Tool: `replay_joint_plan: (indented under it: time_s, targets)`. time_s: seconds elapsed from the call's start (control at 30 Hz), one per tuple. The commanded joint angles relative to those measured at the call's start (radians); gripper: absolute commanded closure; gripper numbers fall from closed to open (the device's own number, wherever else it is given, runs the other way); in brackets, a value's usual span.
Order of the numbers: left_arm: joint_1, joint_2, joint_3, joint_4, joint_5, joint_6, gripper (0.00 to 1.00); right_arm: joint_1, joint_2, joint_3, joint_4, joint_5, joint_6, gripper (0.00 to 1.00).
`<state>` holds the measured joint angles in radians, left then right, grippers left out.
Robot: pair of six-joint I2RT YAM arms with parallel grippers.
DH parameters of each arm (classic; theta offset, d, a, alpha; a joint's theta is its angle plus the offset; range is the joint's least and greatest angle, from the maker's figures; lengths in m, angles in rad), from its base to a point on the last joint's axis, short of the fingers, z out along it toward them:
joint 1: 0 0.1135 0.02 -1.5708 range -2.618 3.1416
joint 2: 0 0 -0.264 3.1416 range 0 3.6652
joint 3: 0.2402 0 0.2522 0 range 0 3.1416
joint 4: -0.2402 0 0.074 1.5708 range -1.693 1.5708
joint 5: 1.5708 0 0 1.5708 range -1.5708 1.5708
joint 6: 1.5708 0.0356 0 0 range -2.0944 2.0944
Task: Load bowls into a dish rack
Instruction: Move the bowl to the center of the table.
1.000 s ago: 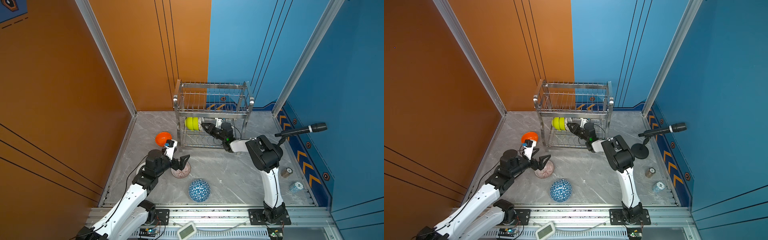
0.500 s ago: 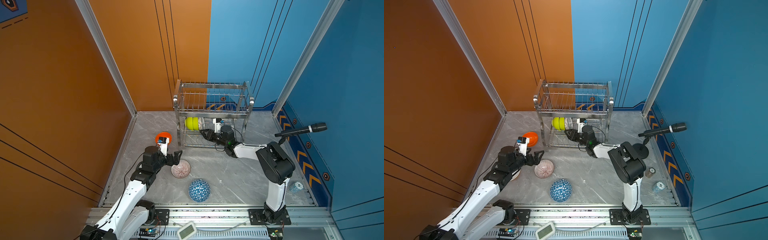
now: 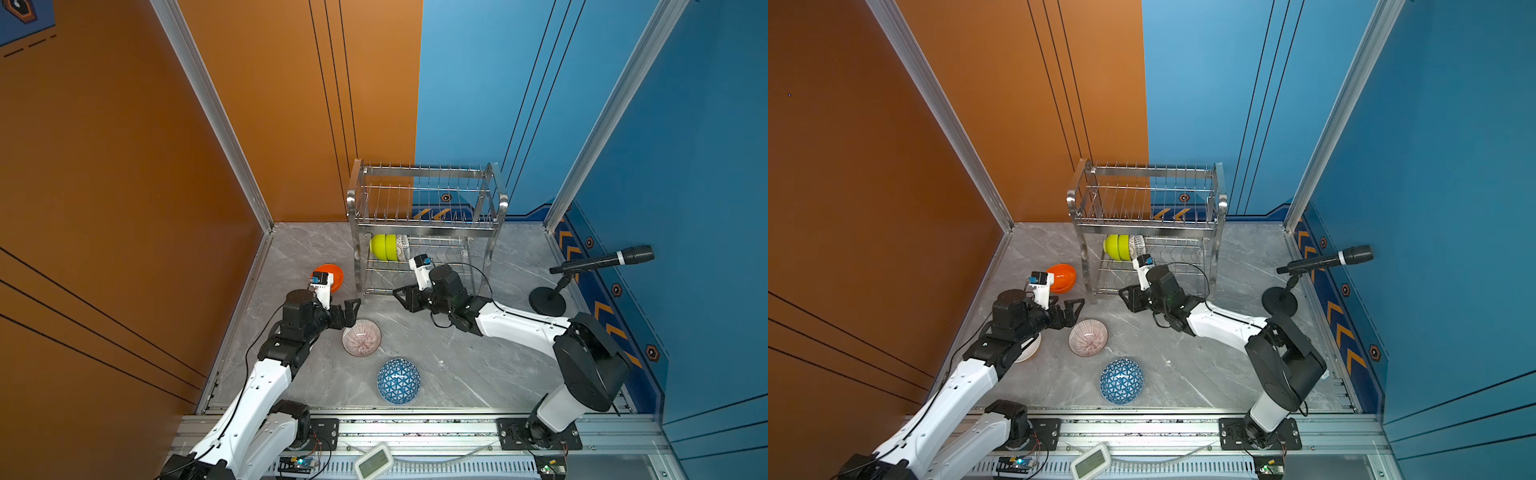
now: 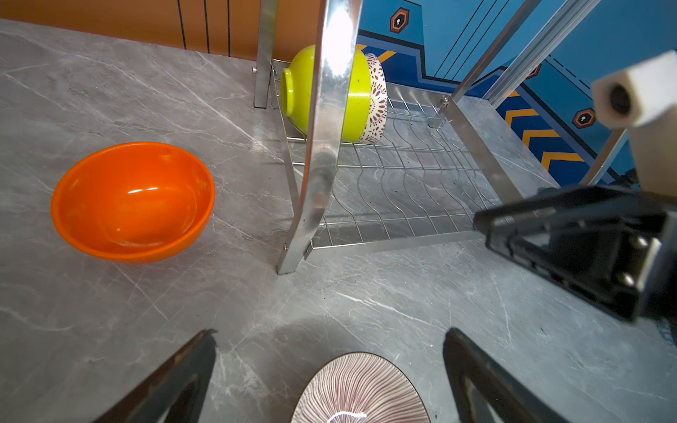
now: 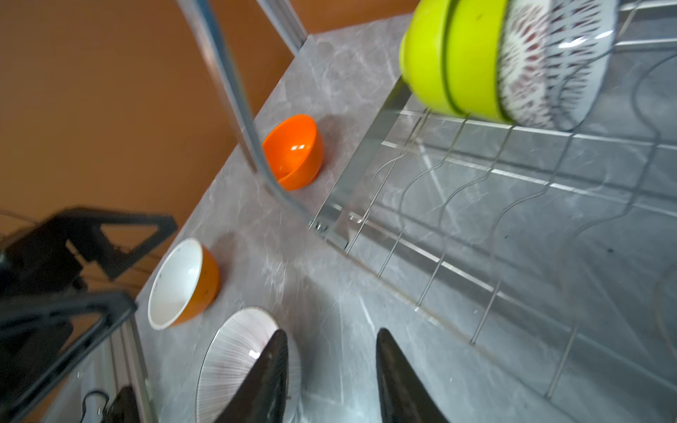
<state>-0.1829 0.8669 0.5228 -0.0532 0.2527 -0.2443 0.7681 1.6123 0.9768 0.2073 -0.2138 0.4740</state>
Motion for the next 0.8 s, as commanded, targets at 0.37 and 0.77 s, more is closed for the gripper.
replay_joint_plan:
  time_s: [0.37, 0.77]
  targets:
    - [0.027, 0.016, 0.045, -0.027, 0.065, -0.052, 0.02, 0.227, -0.111, 0.092, -0.646, 0.206, -0.299, 0.55]
    - [0.019, 0.008, 0.032, -0.030, 0.068, -0.050, 0.02, 0.288, -0.053, 0.131, -0.845, 0.148, -0.383, 0.45]
